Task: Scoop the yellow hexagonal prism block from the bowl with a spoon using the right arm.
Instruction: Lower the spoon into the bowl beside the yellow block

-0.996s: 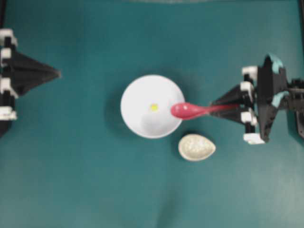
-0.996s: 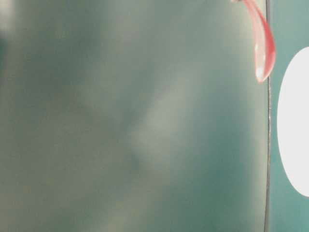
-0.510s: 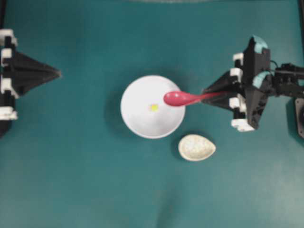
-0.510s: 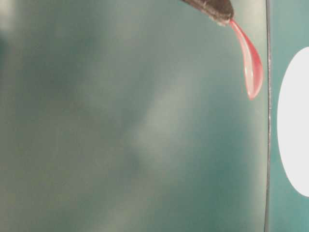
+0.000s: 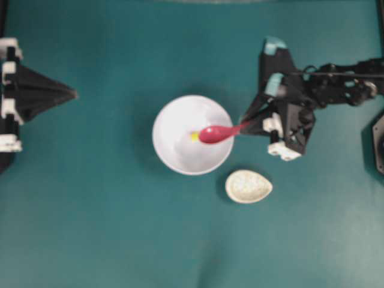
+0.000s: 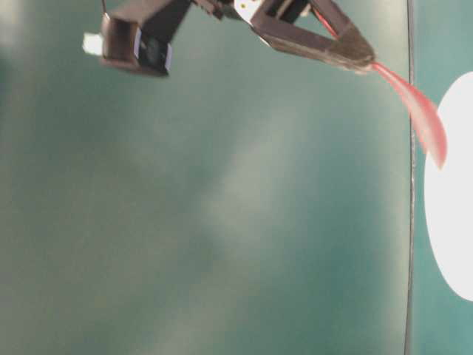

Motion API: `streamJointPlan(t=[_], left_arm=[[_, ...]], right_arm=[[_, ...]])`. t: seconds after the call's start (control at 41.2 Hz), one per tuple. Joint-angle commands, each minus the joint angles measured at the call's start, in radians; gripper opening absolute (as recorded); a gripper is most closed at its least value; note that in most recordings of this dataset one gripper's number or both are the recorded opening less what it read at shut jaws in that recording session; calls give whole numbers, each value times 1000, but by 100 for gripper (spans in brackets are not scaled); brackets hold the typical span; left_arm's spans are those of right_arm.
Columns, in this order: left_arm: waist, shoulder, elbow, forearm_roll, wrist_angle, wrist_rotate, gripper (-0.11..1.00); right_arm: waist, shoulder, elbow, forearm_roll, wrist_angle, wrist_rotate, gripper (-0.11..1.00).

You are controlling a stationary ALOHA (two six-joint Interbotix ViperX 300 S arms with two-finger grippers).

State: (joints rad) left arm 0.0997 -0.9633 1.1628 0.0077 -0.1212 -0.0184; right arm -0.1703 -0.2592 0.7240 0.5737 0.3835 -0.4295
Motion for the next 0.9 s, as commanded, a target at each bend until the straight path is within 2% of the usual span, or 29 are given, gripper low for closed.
streamJointPlan(t=[0.0,0.267,0.656,0.777,0.875], left_arm=[[3,5,-28,3,-5,0,5],[3,5,-28,3,-2,0,5],[3,5,-28,3,2,5,5],[3,5,-28,3,2,11,5],[3,5,-28,3,2,14,5]], right_arm=[[-9,17,-57,-8,51,3,24],[-11,97,-146,-66,146,15,24],[-14,150,-210,-236,233,176,24],[-15,152,-212,-264,236,209,24],[-14,152,-213,-267,236,215,24]])
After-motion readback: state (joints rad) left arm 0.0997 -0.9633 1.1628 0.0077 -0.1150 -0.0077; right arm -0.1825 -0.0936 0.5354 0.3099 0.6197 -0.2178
